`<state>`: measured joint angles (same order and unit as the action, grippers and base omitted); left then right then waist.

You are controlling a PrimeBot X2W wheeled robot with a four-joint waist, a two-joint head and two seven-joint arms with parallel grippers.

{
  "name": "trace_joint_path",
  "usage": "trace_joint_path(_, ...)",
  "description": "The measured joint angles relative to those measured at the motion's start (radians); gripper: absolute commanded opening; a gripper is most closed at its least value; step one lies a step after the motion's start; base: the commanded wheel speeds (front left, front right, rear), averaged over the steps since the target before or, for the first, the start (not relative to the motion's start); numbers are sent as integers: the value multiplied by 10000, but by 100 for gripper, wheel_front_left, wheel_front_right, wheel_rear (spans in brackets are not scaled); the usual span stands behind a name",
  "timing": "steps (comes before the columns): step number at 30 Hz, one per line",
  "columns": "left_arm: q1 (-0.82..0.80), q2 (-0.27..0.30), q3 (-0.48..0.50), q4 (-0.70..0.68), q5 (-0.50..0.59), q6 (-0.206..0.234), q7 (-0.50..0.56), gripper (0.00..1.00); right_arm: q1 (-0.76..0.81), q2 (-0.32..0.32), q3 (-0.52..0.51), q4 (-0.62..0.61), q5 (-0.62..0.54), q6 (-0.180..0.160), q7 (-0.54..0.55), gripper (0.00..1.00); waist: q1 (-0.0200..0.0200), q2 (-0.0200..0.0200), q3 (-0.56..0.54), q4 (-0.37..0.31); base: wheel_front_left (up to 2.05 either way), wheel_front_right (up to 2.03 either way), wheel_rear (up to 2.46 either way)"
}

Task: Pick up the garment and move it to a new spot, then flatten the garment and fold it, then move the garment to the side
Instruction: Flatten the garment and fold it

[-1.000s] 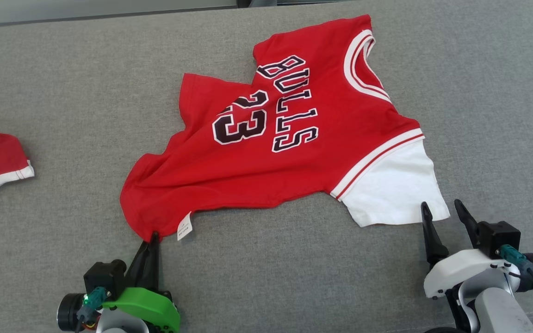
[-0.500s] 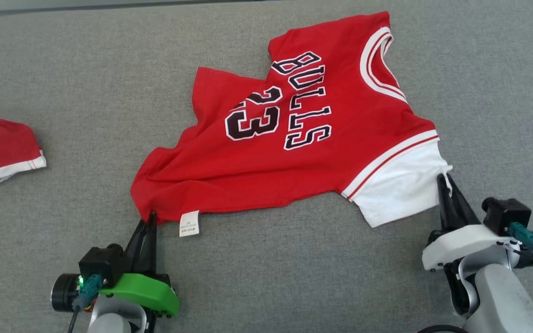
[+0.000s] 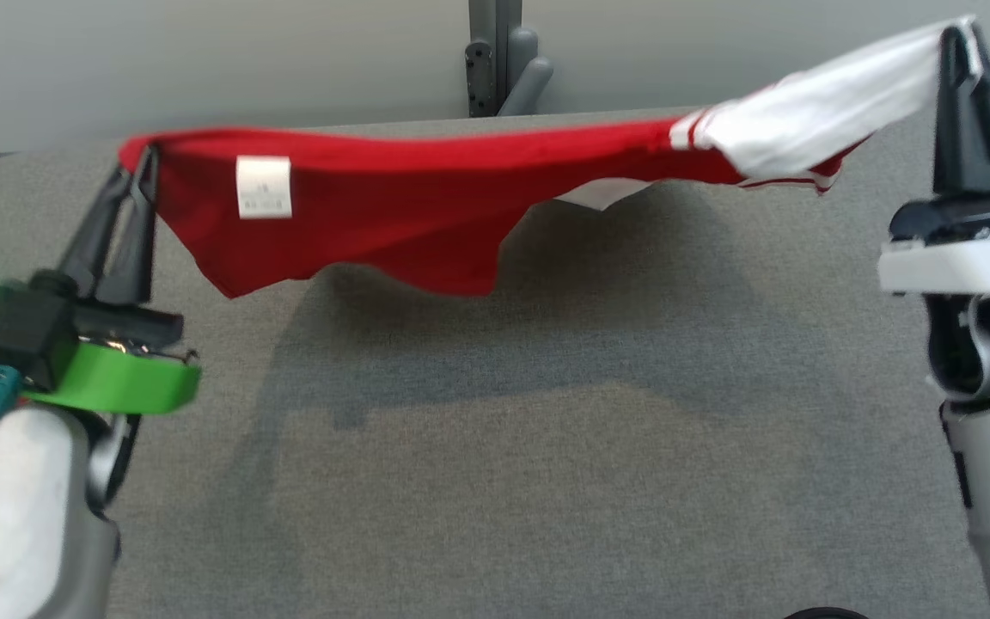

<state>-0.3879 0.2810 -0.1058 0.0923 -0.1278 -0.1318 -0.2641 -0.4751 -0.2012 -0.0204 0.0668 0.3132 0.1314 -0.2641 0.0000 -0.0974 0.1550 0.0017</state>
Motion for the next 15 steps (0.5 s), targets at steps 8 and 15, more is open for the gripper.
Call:
trace_joint_path(8, -2630, 1845, -228, -426, -286, 0, 58, 0, -2348, -1383, 314, -805, 431, 2, 251, 0, 0, -1, -619, 87, 0, 0, 0)
trace_joint_path(15, -4324, 2364, -1273, 228, -855, 0, 886, 0, -3933, -1875, 976, -75, 364, 0, 1290, 0, 0, 0, -67, 147, 0, 0, 0)
